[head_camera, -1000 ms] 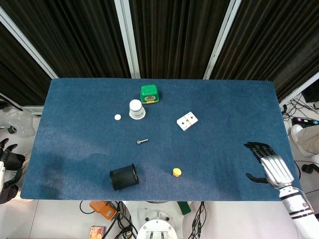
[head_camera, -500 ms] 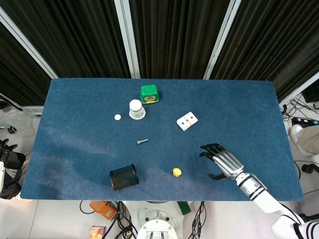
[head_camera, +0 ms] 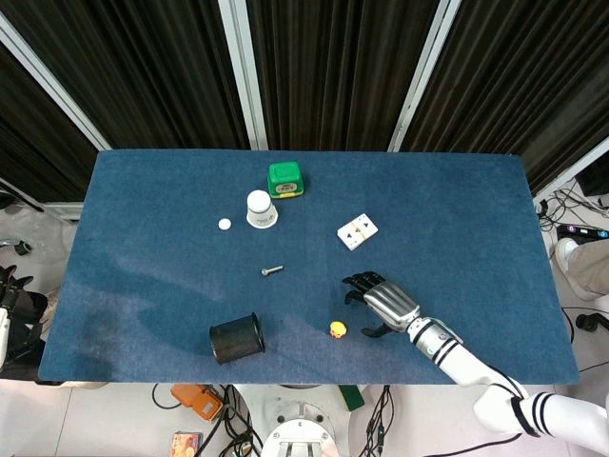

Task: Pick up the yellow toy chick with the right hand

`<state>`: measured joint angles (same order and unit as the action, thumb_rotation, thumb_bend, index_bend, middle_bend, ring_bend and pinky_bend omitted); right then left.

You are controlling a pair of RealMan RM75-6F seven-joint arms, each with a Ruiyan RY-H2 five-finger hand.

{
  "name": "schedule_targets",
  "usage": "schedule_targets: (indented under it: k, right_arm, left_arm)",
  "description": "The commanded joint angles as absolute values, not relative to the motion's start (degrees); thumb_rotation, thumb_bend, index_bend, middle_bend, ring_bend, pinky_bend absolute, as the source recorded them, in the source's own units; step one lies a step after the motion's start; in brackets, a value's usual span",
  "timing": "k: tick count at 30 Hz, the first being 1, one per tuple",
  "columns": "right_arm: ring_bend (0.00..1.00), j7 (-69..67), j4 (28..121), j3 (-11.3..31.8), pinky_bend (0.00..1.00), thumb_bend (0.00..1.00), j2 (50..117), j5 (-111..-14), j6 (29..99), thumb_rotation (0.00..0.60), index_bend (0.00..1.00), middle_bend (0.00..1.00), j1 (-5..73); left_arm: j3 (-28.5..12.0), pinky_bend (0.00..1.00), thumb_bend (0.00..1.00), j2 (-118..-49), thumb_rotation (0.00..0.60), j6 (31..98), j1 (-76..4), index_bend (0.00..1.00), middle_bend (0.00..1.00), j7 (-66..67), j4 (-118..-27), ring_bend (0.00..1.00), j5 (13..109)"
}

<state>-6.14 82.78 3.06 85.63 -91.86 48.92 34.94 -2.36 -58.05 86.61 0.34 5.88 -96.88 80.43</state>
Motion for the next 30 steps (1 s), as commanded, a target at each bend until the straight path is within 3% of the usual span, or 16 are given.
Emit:
schedule_targets:
  k: [1,24,30]
  right_arm:
    - [0.17,-6.61,82.15,3.15,0.16,0.32,86.6,-91.25,48.25,0.6,0.42,0.18,35.87]
    - [0.18,-10.47,81.16,0.53,0.16,0.32,89.04,-91.25,46.03,0.6,0.45,0.18,41.06]
    - [0.19,-10.86,80.79,0.17,0.16,0.35,89.6,-90.9,45.9,0.6,0.53,0.18,41.78]
  left_arm:
    - [-2.35,0.17,0.3,-58.07,0.6,86.58,0.32,0.17,0.03,5.91,-96.87,0.06,80.44]
    - [-2.3,0.17,0.3,-58.1,0.6,86.54,0.22,0.17,0.03,6.08,-96.8,0.06,80.52]
    - [-2.29,0.17,0.3,-58.13,0.6,86.61,0.23,0.17,0.03,6.0,-96.78,0.06,80.58]
